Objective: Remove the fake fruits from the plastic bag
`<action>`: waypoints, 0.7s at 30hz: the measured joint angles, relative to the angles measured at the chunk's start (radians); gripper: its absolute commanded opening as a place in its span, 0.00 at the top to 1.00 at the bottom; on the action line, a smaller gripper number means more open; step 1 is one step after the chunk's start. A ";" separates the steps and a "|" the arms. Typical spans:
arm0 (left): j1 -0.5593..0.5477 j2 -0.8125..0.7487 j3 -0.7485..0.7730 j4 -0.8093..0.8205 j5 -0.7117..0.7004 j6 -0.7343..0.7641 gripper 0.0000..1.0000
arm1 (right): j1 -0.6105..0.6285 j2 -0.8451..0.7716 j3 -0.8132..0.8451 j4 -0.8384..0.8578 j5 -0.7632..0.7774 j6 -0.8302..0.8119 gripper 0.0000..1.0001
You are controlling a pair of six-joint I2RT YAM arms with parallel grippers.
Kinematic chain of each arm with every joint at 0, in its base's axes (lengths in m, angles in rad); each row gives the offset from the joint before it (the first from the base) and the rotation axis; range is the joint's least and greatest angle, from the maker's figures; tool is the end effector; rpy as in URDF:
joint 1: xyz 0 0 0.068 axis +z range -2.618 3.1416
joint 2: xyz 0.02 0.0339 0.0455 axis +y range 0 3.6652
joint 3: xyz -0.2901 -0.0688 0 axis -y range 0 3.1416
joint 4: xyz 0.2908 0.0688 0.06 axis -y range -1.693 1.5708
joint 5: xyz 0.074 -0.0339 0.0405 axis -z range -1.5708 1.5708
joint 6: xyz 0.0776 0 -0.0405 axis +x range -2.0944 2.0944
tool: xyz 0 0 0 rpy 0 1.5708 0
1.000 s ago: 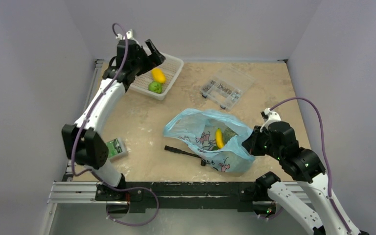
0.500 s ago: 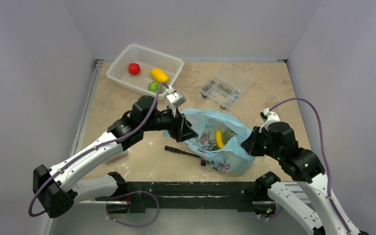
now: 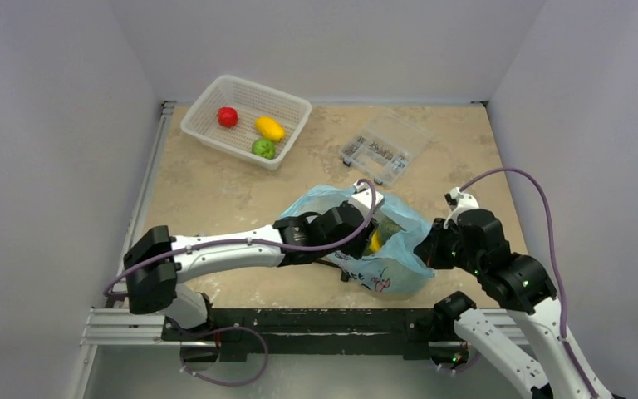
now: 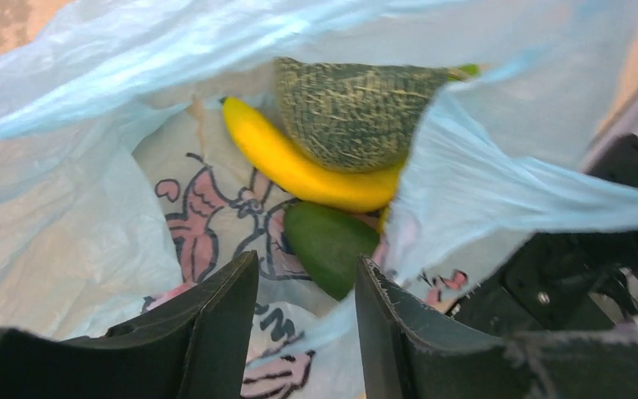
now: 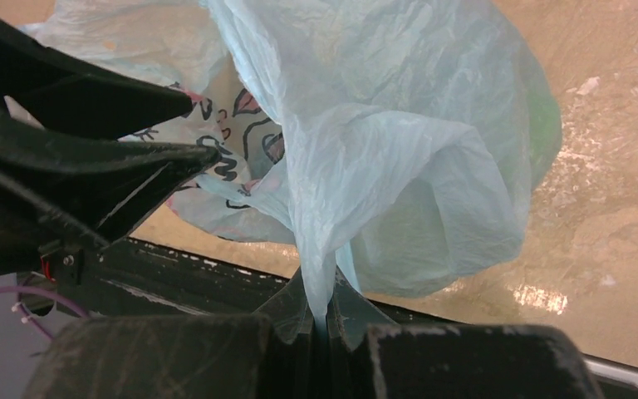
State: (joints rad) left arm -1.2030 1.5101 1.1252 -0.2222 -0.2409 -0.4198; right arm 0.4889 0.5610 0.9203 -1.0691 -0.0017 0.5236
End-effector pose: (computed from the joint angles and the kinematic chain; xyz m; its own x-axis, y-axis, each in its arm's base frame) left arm 0.1673 -0.3826 0.2643 -0.5279 0.2693 -0.8055 0.6796 0.7028 -0.2105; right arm 0.1240 0.0661 0.3275 -0.7337 0.1761 -0.6563 -0.1200 0.9171 0.3802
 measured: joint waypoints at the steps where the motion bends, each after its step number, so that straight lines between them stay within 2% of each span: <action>1: 0.000 0.025 0.016 -0.012 -0.029 -0.019 0.55 | 0.000 -0.003 0.004 -0.011 0.005 0.000 1.00; 5: 0.003 0.113 0.068 -0.015 -0.068 -0.060 0.66 | 0.000 -0.020 0.032 -0.072 0.014 0.013 1.00; 9: -0.011 0.155 0.051 0.034 -0.032 -0.063 0.67 | 0.000 -0.018 0.079 -0.138 0.042 0.027 1.00; 14: -0.077 0.150 -0.077 0.129 -0.005 -0.074 0.68 | 0.000 -0.011 0.124 -0.183 0.087 0.035 1.00; 17: -0.117 0.150 -0.143 0.152 0.008 -0.094 0.68 | 0.000 -0.003 0.128 -0.187 0.094 0.043 1.00; 21: -0.145 0.157 -0.156 0.159 0.019 -0.119 0.66 | 0.000 0.003 0.097 -0.183 0.096 0.062 1.00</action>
State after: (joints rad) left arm -1.3479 1.6672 0.9695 -0.0635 -0.2218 -0.5392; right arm 0.4889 0.5636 1.0168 -1.2522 0.0944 0.5854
